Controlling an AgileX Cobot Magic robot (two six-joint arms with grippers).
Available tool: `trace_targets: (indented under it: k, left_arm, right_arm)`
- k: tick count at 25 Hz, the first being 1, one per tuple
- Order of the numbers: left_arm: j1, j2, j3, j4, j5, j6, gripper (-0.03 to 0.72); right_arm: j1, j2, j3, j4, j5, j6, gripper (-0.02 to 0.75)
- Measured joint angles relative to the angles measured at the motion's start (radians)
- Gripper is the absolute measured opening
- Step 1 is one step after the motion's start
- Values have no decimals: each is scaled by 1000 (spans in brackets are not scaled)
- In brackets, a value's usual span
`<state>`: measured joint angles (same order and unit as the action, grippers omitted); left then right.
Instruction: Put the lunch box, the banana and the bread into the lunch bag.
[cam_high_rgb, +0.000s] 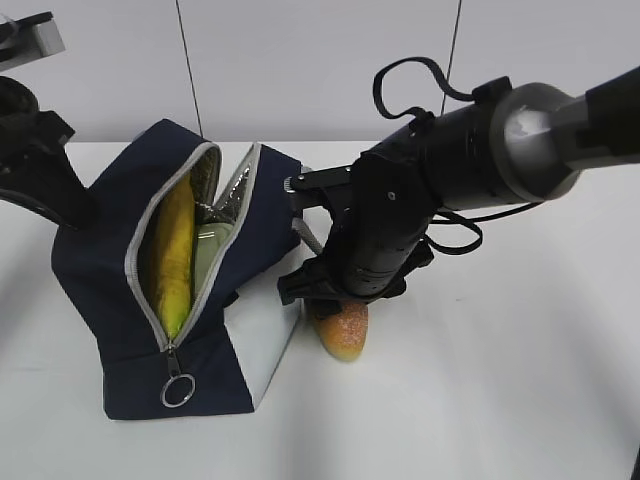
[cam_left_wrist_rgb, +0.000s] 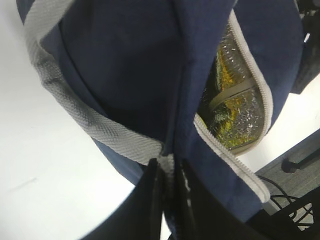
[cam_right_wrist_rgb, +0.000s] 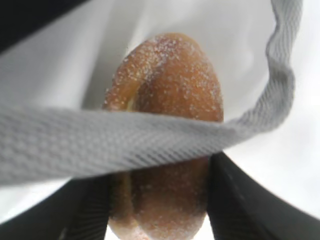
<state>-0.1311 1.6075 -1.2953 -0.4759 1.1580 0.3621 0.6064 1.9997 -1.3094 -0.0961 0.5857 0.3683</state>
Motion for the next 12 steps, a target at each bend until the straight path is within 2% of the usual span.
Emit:
trace_targets:
  k: [7, 12]
  left_arm:
    - [0, 0, 0, 0, 0, 0, 22]
    - [0, 0, 0, 0, 0, 0, 21]
  right_arm:
    - [0, -4, -76, -75, 278, 0, 400]
    - [0, -13, -130, -182, 457, 40, 399]
